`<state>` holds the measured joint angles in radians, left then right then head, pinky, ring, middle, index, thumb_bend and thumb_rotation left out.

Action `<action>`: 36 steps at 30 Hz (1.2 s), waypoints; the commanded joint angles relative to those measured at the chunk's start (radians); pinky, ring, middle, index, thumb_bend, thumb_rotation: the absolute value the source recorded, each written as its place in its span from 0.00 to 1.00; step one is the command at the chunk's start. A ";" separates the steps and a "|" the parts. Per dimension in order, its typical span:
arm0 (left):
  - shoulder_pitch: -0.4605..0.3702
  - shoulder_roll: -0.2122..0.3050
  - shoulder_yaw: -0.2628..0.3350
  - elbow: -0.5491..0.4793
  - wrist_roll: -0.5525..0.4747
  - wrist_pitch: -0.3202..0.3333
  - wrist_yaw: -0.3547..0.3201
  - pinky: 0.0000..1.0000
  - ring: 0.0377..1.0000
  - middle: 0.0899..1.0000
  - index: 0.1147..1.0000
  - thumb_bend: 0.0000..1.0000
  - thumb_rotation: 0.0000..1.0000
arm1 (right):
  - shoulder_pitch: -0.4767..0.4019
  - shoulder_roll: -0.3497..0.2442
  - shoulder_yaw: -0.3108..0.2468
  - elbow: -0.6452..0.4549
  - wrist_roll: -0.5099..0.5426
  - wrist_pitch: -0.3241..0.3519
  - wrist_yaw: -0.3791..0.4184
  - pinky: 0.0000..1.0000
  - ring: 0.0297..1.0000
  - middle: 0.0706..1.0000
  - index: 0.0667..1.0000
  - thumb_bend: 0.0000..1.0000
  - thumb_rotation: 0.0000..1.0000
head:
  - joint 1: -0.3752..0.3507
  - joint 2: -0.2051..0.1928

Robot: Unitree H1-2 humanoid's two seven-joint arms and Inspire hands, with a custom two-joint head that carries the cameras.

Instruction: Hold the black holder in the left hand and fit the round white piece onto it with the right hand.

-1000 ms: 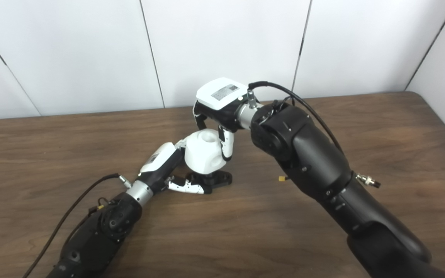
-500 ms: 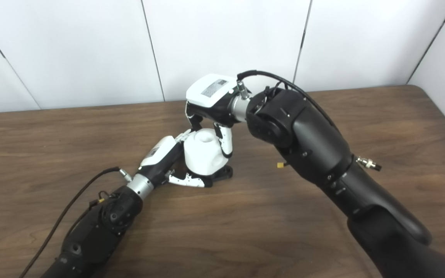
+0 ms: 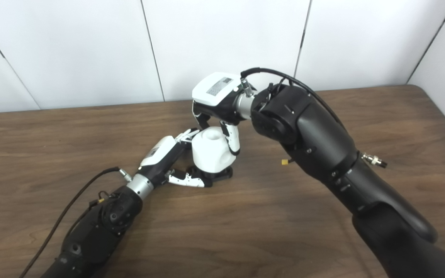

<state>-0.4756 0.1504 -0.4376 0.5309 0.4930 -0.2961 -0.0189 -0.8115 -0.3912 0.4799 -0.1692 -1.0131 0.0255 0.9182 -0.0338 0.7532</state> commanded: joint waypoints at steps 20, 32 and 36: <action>0.077 -0.027 -0.047 0.042 0.005 0.049 -0.079 0.96 1.00 0.95 0.41 0.52 0.06 | 0.045 0.080 -0.073 0.048 -0.022 0.071 -0.133 0.67 0.70 0.68 0.45 0.53 0.14 | 0.015 0.013; 0.073 -0.027 -0.048 0.040 0.006 0.051 -0.080 0.97 1.00 0.95 0.41 0.52 0.06 | 0.055 0.066 -0.048 0.062 -0.027 0.044 -0.129 0.67 0.71 0.69 0.45 0.53 0.14 | 0.018 0.013; 0.076 -0.027 -0.049 0.036 0.005 0.056 -0.082 0.97 1.00 0.95 0.41 0.52 0.06 | 0.056 0.068 -0.049 0.065 -0.019 0.043 -0.137 0.67 0.71 0.69 0.45 0.52 0.14 | 0.020 0.015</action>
<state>-0.4708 0.1532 -0.4367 0.5234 0.4896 -0.2875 -0.0179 -0.7390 -0.3396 0.4225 -0.1034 -1.0402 0.0711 0.8112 -0.0138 0.7670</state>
